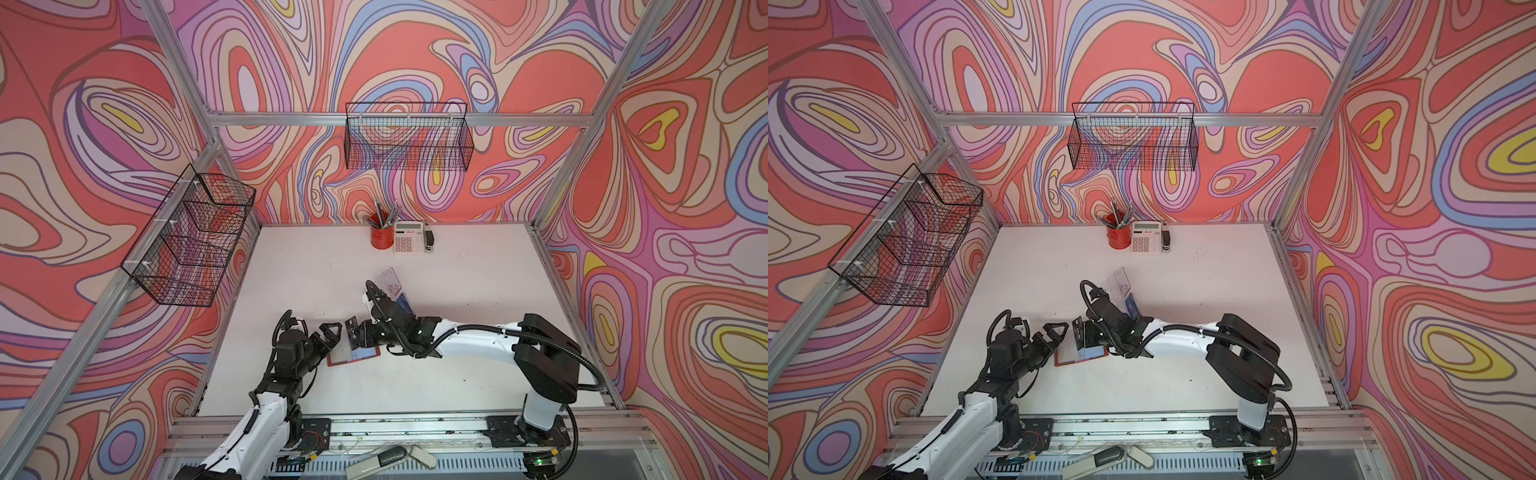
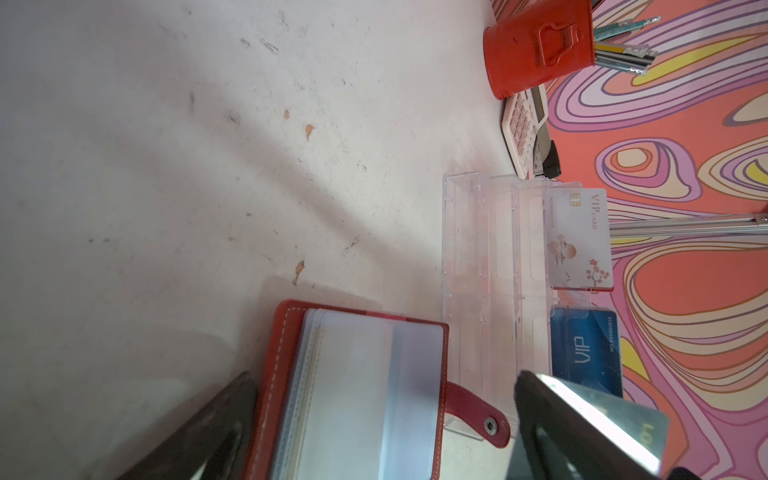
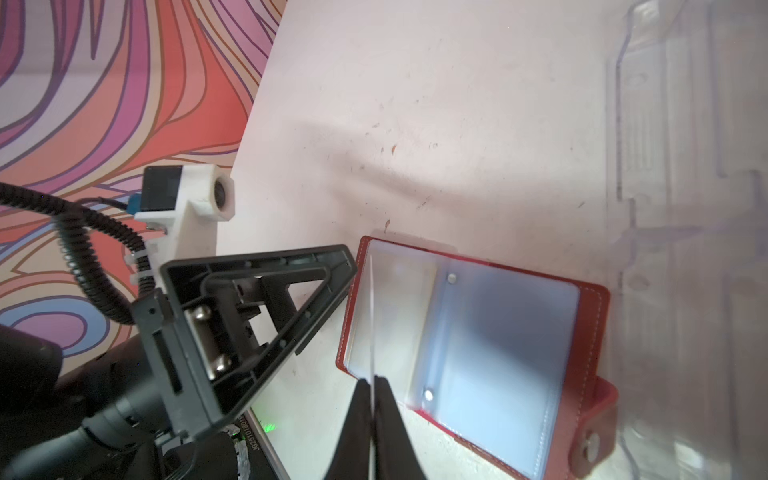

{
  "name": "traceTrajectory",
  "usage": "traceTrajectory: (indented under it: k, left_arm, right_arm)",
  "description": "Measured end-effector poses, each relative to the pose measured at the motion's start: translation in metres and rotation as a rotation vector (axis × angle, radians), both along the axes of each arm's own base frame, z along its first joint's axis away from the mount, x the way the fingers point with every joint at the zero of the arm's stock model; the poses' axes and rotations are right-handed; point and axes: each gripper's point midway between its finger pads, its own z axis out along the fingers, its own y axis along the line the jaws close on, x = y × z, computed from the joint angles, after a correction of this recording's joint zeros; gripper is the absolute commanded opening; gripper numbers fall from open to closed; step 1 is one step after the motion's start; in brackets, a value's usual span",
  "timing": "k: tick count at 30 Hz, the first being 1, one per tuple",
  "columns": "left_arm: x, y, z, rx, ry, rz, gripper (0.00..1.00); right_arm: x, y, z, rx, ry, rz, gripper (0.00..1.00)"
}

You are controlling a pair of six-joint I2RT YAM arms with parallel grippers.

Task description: Put the credit cards into the card holder

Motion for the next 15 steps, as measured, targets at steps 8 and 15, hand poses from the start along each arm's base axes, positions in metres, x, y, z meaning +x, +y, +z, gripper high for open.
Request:
traceTrajectory:
  k: [8, 15]
  left_arm:
    - [-0.003, 0.001, -0.006, 0.009, 0.039, 0.004, 0.98]
    - [-0.003, 0.003, -0.006, 0.015, 0.039, 0.014, 0.98]
  right_arm:
    - [0.012, 0.000, -0.033, 0.031, 0.092, -0.028, 0.00]
    - [0.008, 0.001, -0.044, 0.047, 0.132, -0.022, 0.00]
